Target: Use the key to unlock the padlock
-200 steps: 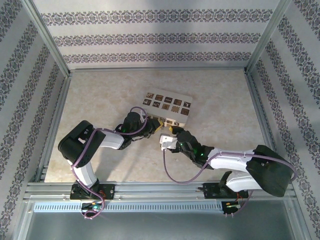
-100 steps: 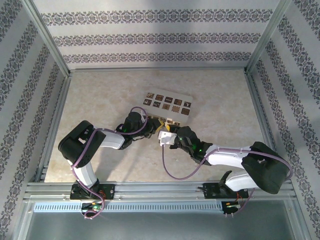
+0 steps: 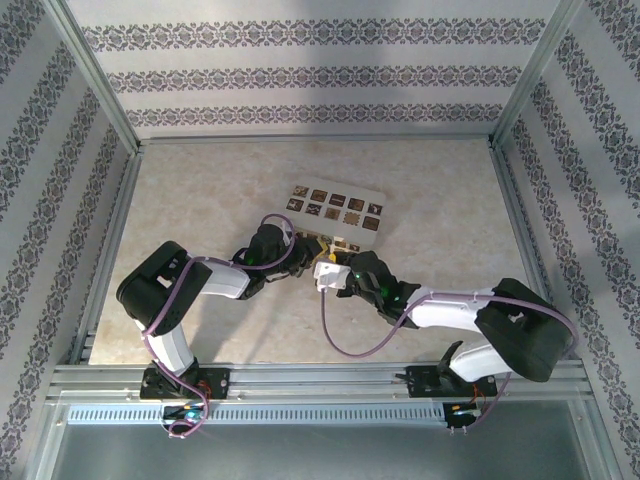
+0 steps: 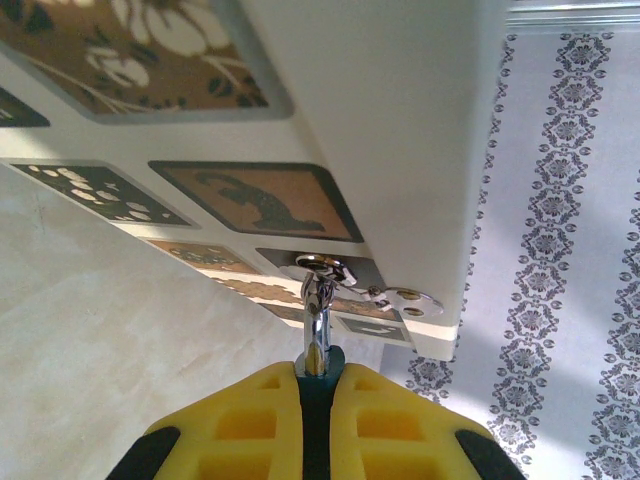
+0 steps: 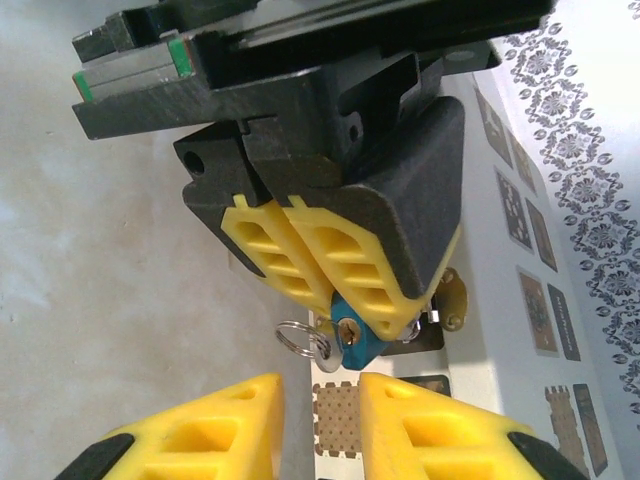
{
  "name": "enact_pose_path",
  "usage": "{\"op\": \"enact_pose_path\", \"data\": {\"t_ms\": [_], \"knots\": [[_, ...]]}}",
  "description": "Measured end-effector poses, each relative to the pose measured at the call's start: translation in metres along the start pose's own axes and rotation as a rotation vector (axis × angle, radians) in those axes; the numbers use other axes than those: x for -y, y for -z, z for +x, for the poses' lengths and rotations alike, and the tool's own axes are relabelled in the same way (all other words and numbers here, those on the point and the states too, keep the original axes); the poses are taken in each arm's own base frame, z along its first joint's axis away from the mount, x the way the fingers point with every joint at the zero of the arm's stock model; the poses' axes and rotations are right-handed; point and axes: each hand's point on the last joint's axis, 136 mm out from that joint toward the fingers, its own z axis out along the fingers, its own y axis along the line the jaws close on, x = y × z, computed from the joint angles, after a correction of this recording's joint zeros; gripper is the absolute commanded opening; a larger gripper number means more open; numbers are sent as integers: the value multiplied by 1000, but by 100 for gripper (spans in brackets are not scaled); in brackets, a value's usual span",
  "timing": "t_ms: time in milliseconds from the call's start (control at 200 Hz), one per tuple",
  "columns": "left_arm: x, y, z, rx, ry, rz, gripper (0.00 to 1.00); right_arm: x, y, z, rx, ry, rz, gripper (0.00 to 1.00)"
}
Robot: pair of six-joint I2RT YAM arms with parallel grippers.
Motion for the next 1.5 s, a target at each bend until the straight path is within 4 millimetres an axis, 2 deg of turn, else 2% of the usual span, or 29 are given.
{"op": "enact_pose_path", "data": {"t_ms": [245, 690, 1339, 1499], "knots": [[0, 0, 0, 2, 3, 0, 6, -4, -4, 4, -15, 6, -10, 23], [0, 0, 0, 2, 8, 0, 6, 1, -12, 3, -28, 6, 11, 23], [-2, 0, -5, 31, 27, -8, 6, 3, -23, 0, -73, 20, 109, 1], [-1, 0, -5, 32, 27, -6, 6, 4, -23, 0, -83, 18, 136, 0]]}}
